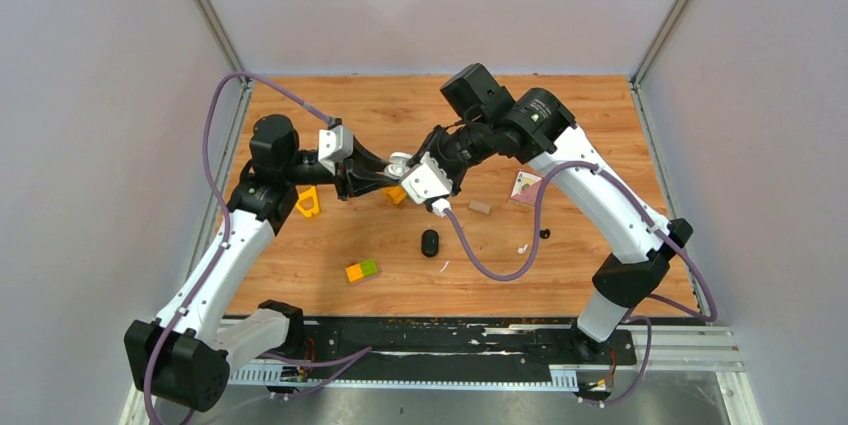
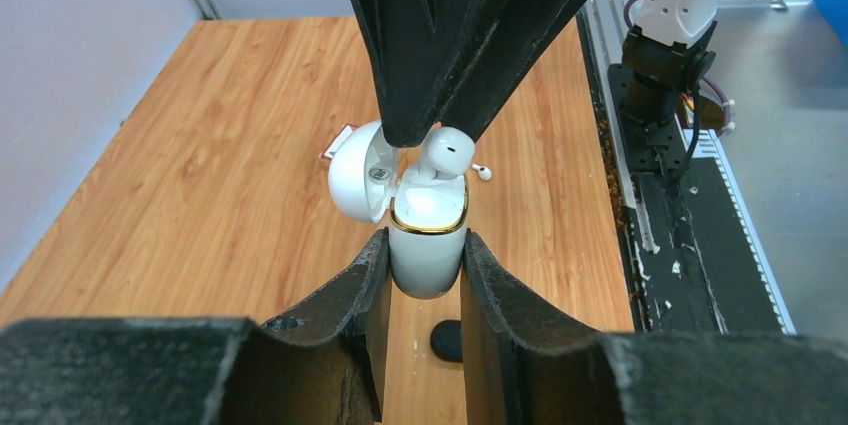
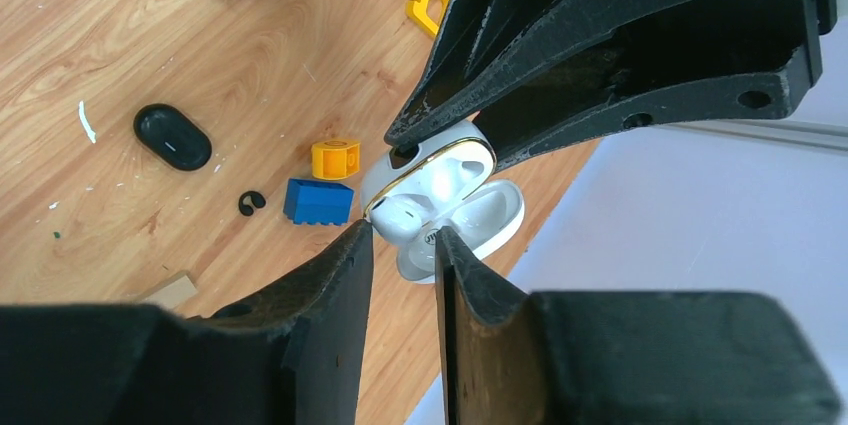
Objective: Insert the wireless bluetooth earbuds into the charging case
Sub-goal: Adjust the left earbud in the right side groove of the charging case.
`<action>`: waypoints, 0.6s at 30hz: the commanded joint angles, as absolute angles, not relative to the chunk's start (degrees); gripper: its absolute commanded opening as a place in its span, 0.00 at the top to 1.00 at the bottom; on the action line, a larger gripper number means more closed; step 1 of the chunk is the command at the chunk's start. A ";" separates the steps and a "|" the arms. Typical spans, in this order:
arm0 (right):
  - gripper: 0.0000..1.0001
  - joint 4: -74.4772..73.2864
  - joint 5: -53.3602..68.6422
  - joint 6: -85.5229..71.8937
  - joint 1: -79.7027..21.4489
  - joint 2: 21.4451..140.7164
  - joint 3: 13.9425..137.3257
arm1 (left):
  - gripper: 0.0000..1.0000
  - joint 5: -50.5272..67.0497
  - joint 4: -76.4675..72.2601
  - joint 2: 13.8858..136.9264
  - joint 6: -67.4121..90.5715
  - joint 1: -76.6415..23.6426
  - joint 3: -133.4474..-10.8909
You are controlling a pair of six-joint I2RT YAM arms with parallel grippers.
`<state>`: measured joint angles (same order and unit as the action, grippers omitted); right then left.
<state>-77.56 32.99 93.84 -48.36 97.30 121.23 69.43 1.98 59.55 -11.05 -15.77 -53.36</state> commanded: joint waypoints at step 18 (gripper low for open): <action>0.83 -79.45 34.13 89.75 -48.25 99.14 124.10 | 1.00 69.40 0.81 59.71 -11.81 -16.08 -56.25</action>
